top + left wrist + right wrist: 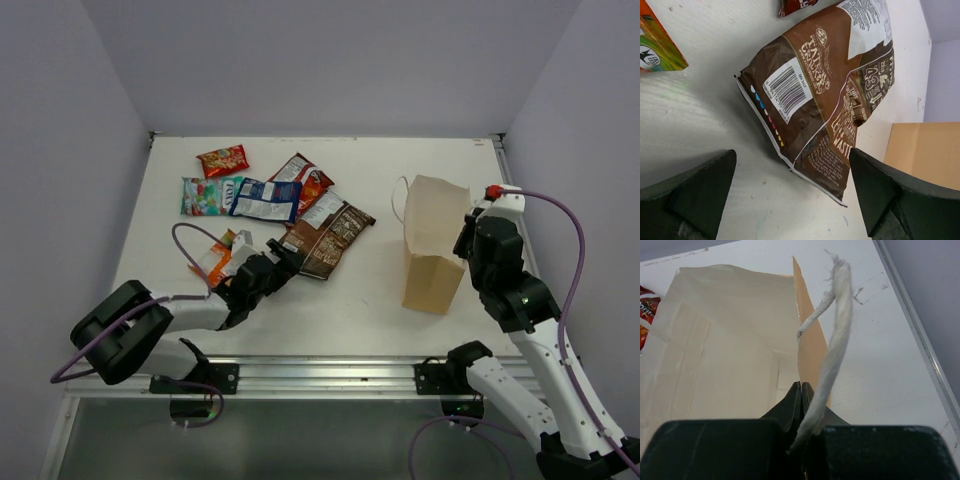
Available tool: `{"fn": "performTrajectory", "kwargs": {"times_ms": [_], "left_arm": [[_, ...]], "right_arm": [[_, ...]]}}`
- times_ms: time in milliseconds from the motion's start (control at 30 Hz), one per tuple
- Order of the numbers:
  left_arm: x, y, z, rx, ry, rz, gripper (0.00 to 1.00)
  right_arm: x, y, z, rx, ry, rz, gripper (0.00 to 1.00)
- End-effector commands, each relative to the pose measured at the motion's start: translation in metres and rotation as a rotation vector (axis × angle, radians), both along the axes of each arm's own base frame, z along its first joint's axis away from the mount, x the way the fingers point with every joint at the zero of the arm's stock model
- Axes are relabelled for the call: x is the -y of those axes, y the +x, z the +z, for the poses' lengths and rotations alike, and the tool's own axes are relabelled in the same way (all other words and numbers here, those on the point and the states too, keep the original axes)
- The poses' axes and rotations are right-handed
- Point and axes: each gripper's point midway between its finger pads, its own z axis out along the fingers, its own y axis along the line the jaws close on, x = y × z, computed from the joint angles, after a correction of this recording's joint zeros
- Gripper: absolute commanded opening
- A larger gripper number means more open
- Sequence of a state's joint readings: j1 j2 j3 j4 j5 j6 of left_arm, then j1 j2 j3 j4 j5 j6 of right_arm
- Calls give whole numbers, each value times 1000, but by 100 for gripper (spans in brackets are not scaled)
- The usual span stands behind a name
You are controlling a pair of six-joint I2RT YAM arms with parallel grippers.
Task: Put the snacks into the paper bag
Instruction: Pick up the snack from the center of the board.
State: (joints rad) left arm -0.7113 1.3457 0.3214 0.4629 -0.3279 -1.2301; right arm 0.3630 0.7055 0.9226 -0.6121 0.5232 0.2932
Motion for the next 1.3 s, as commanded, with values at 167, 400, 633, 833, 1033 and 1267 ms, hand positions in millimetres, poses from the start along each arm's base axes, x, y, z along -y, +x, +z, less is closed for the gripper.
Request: {"fn": "performTrajectory", "kwargs": {"times_ms": [167, 400, 633, 833, 1033, 1267], "left_arm": [[16, 33, 8, 100, -127, 124, 98], [28, 46, -6, 96, -161, 150, 94], [28, 56, -13, 109, -135, 178, 75], [28, 63, -8, 140, -125, 187, 38], [31, 62, 8, 170, -108, 148, 8], [37, 52, 41, 199, -49, 30, 0]], "right_arm": [[-4, 4, 6, 30, 9, 27, 2], [-5, 4, 7, 33, 12, 31, 2], [-6, 6, 5, 29, 9, 35, 2], [-6, 6, 5, 25, 7, 32, 2], [-6, 6, 5, 22, 2, 37, 1], [-9, 3, 12, 32, -12, 75, 1]]}}
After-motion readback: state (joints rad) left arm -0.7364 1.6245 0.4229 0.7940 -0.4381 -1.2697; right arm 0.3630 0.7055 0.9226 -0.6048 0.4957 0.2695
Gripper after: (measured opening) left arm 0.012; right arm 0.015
